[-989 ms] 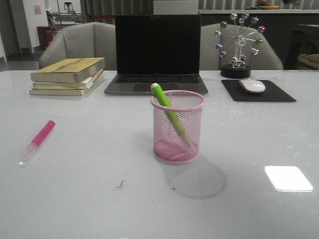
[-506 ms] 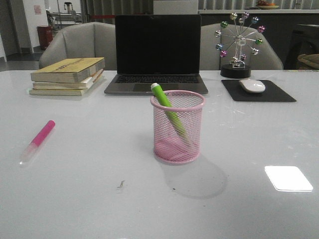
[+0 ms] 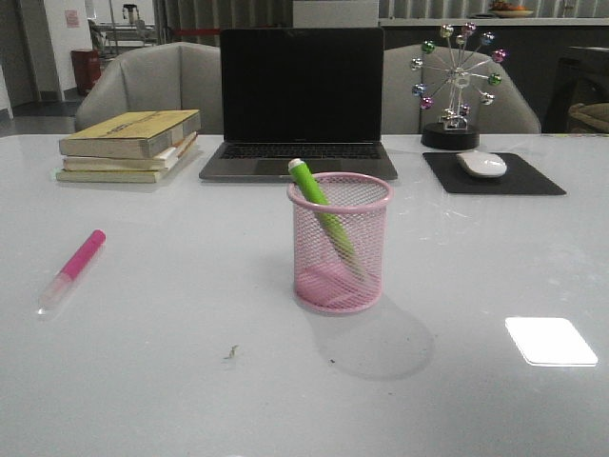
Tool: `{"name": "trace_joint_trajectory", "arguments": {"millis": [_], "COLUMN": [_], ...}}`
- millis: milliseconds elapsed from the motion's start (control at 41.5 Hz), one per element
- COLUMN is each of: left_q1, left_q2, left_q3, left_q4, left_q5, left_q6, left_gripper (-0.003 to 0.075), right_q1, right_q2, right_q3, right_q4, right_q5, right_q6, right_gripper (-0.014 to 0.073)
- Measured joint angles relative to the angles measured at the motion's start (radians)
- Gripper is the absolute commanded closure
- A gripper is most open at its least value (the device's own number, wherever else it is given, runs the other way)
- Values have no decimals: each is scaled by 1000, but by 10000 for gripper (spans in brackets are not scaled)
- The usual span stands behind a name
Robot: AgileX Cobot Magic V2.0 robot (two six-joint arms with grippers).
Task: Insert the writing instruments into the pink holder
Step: 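Lower the left gripper onto the pink marker and close on it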
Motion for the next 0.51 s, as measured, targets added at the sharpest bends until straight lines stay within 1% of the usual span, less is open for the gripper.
{"name": "trace_joint_trajectory", "arguments": {"millis": [96,265,362,506], "left_q1": [70,180,208,211], "left_q2": [128,358,497,683], "left_q3": [-68,-184,-263,-386], "left_q4": [29,37,37,21], "left_q5": [44,51,51,49], "left_q6": [0,0,0,-2], "left_gripper": [140,140,140,140], "right_q1": [0,0,0,0], "right_q2": [0,0,0,0], "right_q3": [0,0,0,0], "right_q4": [0,0,0,0], "right_q5": [0,2,2,2], "right_q6": [0,0,0,0], "right_gripper": [88,88,88,88]}}
